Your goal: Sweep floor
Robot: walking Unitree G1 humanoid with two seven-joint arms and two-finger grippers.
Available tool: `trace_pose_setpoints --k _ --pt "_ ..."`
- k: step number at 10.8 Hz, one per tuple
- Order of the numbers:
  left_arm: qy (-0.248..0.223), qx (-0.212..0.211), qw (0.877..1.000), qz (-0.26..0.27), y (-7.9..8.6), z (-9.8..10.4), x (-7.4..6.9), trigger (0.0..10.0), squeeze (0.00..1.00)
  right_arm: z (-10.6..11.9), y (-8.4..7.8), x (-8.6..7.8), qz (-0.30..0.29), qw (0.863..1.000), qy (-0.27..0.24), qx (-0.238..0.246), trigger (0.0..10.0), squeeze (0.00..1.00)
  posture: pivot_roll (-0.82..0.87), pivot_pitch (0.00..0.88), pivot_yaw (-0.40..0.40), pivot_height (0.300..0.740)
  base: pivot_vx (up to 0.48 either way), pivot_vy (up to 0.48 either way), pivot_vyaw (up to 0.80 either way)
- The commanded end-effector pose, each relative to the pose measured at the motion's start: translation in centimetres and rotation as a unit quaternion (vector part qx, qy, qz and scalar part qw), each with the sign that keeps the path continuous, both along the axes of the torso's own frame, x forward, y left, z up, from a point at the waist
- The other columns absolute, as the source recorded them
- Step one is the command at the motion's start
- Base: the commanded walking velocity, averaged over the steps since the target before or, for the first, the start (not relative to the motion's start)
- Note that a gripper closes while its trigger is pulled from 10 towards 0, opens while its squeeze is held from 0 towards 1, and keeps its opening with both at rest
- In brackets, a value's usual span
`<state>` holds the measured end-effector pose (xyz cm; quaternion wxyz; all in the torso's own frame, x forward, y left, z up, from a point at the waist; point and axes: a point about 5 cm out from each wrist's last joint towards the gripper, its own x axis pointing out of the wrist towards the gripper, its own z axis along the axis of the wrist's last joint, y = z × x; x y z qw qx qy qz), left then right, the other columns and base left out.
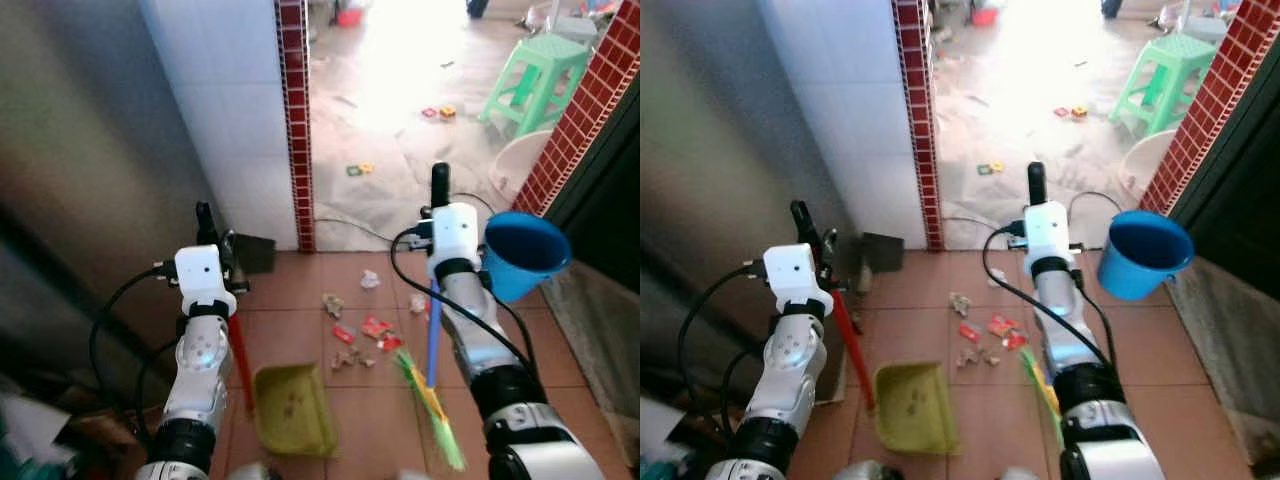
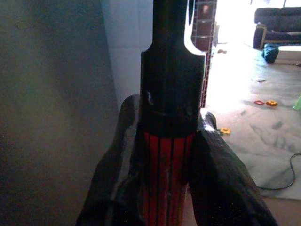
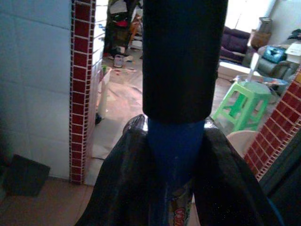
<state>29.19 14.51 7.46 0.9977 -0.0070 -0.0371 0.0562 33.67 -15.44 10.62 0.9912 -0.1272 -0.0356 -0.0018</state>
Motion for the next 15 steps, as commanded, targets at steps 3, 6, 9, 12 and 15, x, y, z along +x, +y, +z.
trace_pose_setpoints --k 3,6,9,12,15 --pt "-0.034 -0.001 0.999 -0.013 -0.8 1.4 0.7 10.0 0.00 1.8 0.3 0.5 0.008 0.999 -0.041 -0.011 10.0 0.00 -0.12 0.000 0.065 0.740 0.480 0.000 0.00" --pt "-0.040 -0.007 0.999 -0.014 -1.1 1.5 0.8 10.0 0.00 2.1 -0.1 0.4 0.005 0.999 -0.048 -0.011 10.0 0.00 -0.12 0.000 0.060 0.740 0.480 0.000 0.00" --pt "-0.057 0.005 0.998 -0.019 -1.1 2.2 0.6 10.0 0.00 2.1 0.1 0.5 0.008 0.999 -0.047 -0.014 10.0 0.00 -0.12 0.000 0.056 0.740 0.000 0.000 0.00" --pt "-0.035 0.023 0.999 0.006 -0.4 1.0 0.3 10.0 0.00 2.0 0.2 0.5 0.012 0.999 -0.045 -0.012 10.0 0.00 -0.11 0.000 0.054 0.740 0.000 0.000 0.00" --pt "-0.012 0.034 0.999 0.018 0.0 -0.1 0.3 10.0 0.00 2.1 0.1 0.7 0.009 0.999 -0.047 -0.016 10.0 0.00 -0.12 0.000 0.056 0.740 0.000 0.000 0.00"
